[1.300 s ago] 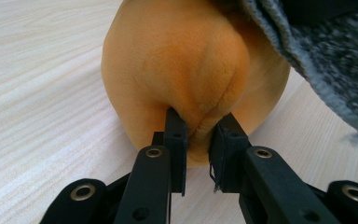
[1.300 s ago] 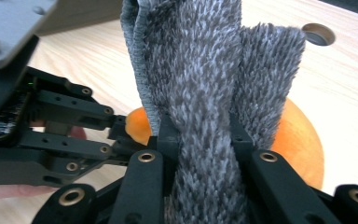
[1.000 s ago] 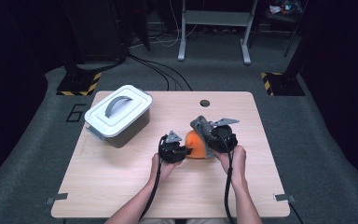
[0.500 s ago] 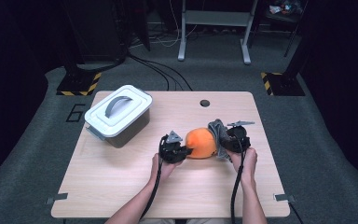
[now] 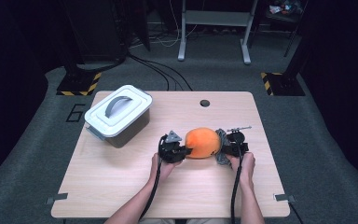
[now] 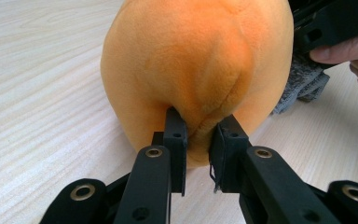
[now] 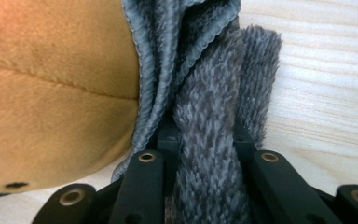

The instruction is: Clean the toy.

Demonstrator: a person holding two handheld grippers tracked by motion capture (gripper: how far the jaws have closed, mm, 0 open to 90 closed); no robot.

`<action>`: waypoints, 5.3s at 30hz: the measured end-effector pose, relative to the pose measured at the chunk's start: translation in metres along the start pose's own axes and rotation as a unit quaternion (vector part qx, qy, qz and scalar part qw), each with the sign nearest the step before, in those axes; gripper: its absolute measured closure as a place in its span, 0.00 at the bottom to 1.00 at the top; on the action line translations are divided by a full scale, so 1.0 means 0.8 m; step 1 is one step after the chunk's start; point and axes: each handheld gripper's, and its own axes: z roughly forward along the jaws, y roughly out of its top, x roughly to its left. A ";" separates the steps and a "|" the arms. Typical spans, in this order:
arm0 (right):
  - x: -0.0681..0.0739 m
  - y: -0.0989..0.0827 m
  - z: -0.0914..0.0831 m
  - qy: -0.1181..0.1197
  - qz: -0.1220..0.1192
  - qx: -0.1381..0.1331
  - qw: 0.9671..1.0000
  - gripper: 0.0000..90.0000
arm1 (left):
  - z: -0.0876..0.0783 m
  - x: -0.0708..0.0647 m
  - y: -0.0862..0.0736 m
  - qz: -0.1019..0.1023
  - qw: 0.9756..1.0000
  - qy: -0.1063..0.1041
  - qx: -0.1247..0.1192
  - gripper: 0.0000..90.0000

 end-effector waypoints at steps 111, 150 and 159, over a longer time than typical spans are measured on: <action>0.001 0.006 -0.031 -0.016 -0.020 -0.027 0.999 0.82 | 0.001 0.002 -0.011 -0.007 1.000 -0.018 -0.005 0.85; 0.030 0.018 -0.067 -0.005 -0.058 -0.078 0.995 0.82 | 0.004 -0.004 -0.008 0.019 1.000 -0.008 -0.003 0.85; 0.008 0.010 -0.037 -0.018 -0.025 -0.041 0.999 0.82 | 0.004 -0.004 -0.008 0.019 1.000 -0.008 -0.007 0.85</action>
